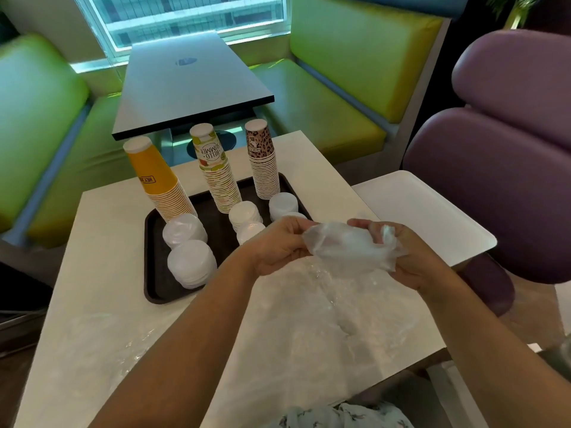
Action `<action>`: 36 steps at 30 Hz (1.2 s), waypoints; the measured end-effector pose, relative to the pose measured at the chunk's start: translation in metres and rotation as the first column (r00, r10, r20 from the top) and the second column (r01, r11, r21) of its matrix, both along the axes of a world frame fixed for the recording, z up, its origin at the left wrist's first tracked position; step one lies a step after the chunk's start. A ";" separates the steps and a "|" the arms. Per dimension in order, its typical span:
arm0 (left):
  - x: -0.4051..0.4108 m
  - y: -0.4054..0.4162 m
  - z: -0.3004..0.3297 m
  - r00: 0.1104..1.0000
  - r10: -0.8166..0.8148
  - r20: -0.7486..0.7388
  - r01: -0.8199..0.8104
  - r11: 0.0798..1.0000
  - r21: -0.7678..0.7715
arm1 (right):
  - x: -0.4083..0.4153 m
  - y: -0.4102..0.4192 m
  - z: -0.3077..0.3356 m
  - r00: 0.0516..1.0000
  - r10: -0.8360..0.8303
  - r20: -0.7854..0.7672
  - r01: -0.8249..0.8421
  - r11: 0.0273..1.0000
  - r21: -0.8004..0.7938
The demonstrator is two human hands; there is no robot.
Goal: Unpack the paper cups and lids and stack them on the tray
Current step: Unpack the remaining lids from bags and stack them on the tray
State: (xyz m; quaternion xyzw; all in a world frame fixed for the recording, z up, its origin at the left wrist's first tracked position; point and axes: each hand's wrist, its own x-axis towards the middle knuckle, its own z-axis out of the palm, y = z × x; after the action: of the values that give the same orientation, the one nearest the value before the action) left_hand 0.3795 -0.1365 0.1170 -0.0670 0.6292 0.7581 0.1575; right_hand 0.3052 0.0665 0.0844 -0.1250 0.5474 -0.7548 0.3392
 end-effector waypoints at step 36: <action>-0.055 0.110 -0.018 0.876 0.196 -0.441 -0.392 0.823 -0.412 | 0.035 0.042 -0.004 0.740 -0.482 -0.469 0.577 0.814 0.075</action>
State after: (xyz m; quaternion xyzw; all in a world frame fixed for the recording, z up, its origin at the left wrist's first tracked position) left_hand 0.3246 -0.0266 0.0989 -0.0547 0.7998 0.5874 -0.1107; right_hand 0.3407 0.1085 0.0800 -0.0889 0.6989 -0.7096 -0.0081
